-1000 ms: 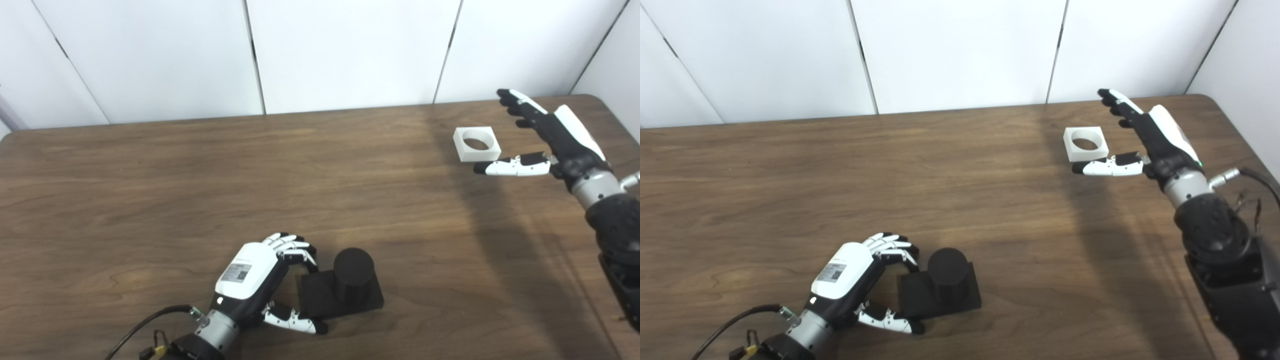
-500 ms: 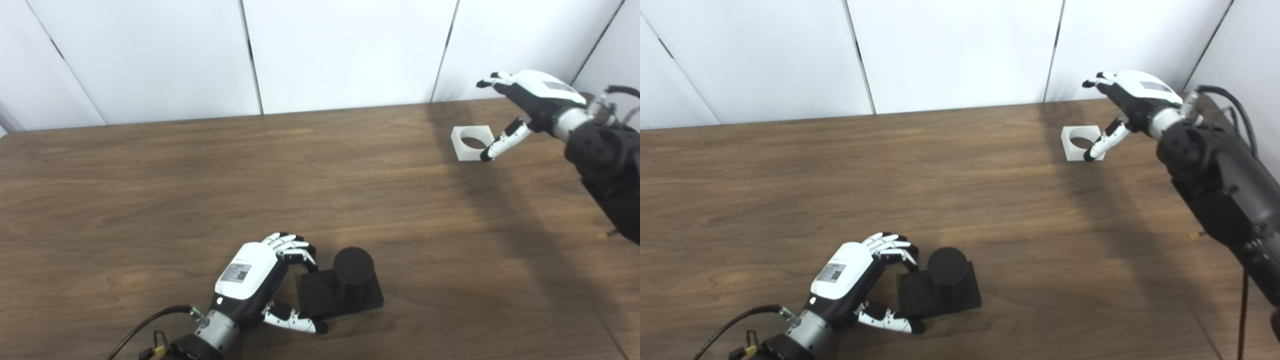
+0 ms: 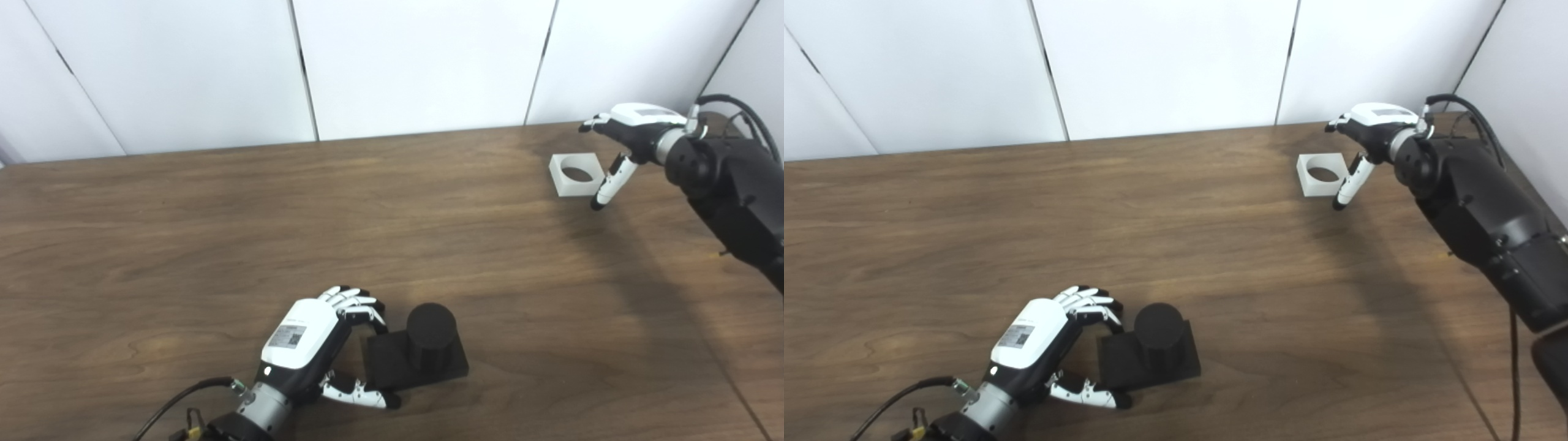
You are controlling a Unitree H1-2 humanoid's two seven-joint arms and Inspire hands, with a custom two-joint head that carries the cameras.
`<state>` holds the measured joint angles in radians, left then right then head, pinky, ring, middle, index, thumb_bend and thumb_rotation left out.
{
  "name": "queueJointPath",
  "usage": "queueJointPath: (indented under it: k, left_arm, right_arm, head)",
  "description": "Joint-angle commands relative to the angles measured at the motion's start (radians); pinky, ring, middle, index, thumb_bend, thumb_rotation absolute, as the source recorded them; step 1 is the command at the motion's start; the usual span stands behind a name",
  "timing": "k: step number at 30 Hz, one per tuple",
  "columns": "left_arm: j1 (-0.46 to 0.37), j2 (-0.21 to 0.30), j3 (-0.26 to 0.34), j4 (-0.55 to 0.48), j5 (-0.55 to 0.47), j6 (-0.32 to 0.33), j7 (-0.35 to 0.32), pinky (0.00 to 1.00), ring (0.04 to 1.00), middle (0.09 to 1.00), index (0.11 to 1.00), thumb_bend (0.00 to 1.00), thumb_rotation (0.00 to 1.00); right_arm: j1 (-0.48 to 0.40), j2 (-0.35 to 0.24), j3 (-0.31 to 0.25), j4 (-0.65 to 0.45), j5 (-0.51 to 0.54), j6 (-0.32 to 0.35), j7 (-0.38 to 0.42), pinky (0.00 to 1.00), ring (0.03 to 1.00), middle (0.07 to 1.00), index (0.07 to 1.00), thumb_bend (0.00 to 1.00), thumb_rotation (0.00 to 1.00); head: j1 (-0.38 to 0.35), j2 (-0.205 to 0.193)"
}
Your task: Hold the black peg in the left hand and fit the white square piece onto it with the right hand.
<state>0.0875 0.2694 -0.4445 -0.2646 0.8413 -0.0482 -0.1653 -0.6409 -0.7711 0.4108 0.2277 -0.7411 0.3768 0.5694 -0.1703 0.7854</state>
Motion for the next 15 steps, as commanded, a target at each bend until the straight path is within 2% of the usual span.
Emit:
queueJointPath:
  k: [1, 15]
  left_arm:
    - [0.015, 0.010, -0.020, 0.009, 0.040, 0.022, -0.051, 0.91, 0.851, 0.781, 0.487, 0.52, 0.05]
    - [0.015, 0.005, -0.023, -0.001, 0.043, 0.028, -0.055, 0.91, 0.853, 0.782, 0.487, 0.52, 0.05]
  right_arm:
    - [-0.070, -0.014, -0.005, 0.018, -0.032, -0.013, 0.000, 0.98, 1.000, 1.000, 0.925, 1.00, 0.23]
    - [-0.088, 0.030, 0.007, 0.105, -0.061, -0.017, -0.013, 0.91, 1.000, 0.976, 0.908, 0.98, 0.24]
  head:
    - [0.000, 0.002]
    - [0.001, 0.005]
